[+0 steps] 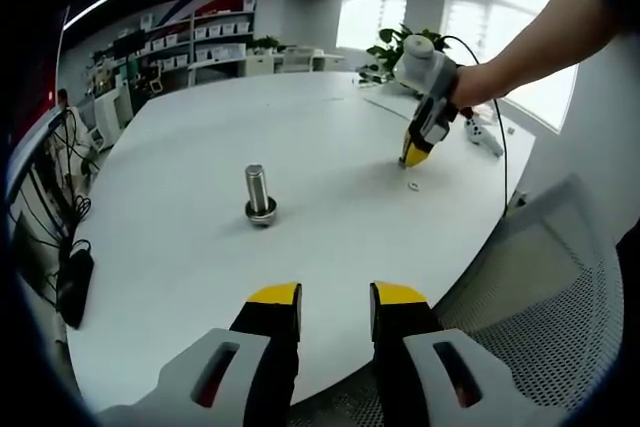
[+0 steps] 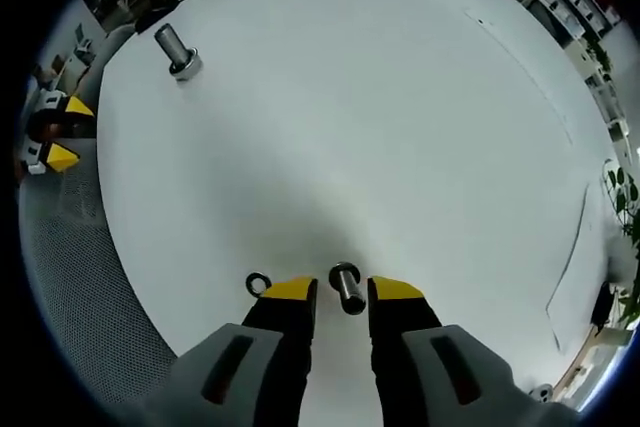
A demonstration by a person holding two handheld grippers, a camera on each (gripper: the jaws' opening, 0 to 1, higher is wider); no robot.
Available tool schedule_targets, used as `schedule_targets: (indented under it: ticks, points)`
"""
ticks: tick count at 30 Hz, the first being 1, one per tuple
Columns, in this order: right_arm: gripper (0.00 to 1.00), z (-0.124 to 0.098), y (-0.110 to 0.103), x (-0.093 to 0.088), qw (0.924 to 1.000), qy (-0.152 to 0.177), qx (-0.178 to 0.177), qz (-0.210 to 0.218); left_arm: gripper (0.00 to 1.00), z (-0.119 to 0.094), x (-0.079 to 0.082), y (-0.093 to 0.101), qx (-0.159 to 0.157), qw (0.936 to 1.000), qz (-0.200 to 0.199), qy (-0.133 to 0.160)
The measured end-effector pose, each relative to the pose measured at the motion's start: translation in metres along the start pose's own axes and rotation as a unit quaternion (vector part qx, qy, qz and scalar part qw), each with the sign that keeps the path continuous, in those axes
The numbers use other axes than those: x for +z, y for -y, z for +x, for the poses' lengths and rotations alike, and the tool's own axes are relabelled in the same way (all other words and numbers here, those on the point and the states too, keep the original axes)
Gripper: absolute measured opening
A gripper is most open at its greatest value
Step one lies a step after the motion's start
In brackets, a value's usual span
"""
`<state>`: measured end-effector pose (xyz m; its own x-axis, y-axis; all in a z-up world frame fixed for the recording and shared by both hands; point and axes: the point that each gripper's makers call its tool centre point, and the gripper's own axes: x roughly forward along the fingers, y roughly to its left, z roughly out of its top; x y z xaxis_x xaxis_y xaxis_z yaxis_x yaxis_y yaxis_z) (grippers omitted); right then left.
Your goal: Place the washer onto the threaded stud by aligning its center hole with the stud, sliding it down to the base, and recovering from edge contact or off-axis alignment until the washer reaches the visible bottom stop.
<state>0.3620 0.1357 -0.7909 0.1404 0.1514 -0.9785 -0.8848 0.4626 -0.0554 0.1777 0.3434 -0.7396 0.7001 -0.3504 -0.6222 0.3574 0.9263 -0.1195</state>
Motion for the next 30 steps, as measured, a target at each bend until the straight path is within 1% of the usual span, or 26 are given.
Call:
schedule_targets:
  ticks: [8, 13, 19, 22, 27, 30]
  points:
    - [0.27, -0.002, 0.004, -0.004, 1.0000, 0.003, -0.006, 0.004, 0.25, 0.000, 0.000, -0.001, 0.002, 1.0000, -0.001, 0.000]
    - [0.29, -0.004, 0.002, -0.010, 0.9999, 0.005, -0.005, 0.011, 0.25, 0.000, 0.000, 0.000, 0.001, 1.0000, 0.000, 0.000]
    - [0.31, -0.004, -0.001, -0.021, 1.0000, 0.000, -0.007, 0.003, 0.25, 0.000, 0.000, 0.000, 0.000, 1.0000, 0.001, -0.001]
    - [0.33, -0.005, -0.002, -0.022, 0.9999, 0.006, -0.005, 0.012, 0.25, 0.000, 0.000, 0.000, 0.001, 1.0000, 0.000, 0.000]
    - [0.37, -0.006, -0.004, -0.026, 0.9999, 0.006, -0.003, 0.012, 0.25, -0.001, 0.000, 0.000, 0.001, 1.0000, 0.000, 0.000]
    - [0.38, -0.007, -0.007, -0.026, 0.9998, 0.013, 0.003, 0.014, 0.25, -0.001, 0.001, 0.000, 0.002, 1.0000, 0.000, 0.001]
